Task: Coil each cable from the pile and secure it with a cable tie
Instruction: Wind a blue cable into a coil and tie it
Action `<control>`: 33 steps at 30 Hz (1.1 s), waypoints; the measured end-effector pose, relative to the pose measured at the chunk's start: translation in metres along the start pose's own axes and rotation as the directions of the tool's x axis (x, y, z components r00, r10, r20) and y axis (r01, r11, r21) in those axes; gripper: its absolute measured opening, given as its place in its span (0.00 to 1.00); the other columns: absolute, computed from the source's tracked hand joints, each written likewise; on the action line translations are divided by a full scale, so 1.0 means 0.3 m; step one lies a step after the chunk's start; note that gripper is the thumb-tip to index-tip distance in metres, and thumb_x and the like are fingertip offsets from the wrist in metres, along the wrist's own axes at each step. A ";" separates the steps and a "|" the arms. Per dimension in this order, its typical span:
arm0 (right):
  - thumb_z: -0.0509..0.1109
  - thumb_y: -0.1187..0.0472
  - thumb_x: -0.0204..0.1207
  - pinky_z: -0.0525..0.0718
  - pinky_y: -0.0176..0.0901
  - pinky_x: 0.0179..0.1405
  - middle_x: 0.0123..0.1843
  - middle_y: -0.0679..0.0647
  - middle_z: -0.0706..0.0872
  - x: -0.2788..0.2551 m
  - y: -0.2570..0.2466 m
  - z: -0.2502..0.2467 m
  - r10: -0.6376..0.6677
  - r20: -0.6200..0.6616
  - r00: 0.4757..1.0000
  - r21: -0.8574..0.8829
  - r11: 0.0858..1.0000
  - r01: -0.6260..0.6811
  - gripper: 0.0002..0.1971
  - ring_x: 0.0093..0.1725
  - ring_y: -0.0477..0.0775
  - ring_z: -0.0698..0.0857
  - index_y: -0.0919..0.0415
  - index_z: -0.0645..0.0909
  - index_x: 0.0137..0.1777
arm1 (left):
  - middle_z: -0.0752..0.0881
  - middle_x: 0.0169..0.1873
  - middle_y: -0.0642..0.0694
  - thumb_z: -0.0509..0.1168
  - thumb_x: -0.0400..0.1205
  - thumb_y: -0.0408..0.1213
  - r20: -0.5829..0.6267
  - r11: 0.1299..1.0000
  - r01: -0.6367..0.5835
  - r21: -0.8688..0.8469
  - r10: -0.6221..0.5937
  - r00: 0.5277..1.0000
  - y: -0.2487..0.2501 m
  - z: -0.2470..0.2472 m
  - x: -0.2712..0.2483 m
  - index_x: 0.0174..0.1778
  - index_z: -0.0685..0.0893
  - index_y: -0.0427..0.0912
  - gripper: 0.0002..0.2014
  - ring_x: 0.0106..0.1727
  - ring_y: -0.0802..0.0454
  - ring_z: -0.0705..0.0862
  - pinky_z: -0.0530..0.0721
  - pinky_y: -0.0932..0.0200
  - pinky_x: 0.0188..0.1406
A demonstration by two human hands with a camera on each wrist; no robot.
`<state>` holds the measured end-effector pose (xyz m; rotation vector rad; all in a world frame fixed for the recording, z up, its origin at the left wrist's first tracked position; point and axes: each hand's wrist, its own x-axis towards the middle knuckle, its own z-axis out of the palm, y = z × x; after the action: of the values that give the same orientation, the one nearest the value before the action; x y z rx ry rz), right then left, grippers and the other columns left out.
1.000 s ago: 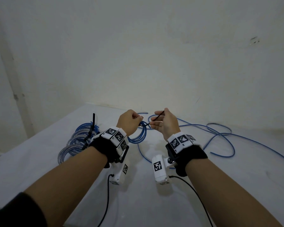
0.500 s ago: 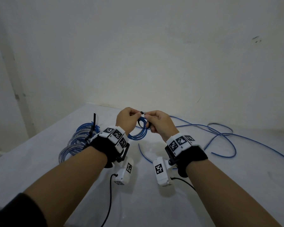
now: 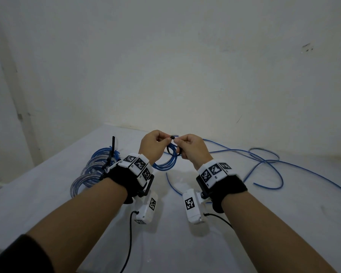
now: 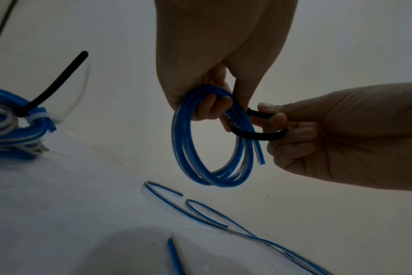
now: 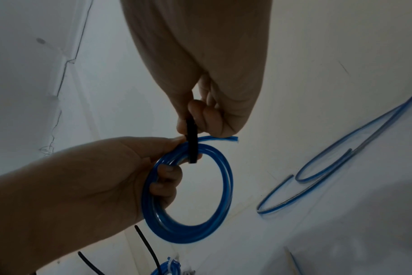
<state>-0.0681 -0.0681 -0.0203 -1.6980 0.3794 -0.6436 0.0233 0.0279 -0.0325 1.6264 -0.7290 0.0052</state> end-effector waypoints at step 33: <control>0.70 0.58 0.78 0.64 0.40 0.24 0.28 0.58 0.80 0.035 0.020 0.012 0.187 0.080 0.979 0.075 0.978 -0.193 0.13 0.24 0.51 0.72 0.64 0.79 0.34 | 0.87 0.35 0.39 0.64 0.80 0.34 0.189 0.976 0.010 0.217 -0.052 0.981 0.043 -0.007 -0.035 0.32 0.83 0.43 0.10 0.37 0.50 0.82 0.80 0.56 0.44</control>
<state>-0.0570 -0.0727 -0.0244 -1.5796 0.4520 -0.4497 0.0098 0.0343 -0.0249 1.8640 -0.8759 -0.1018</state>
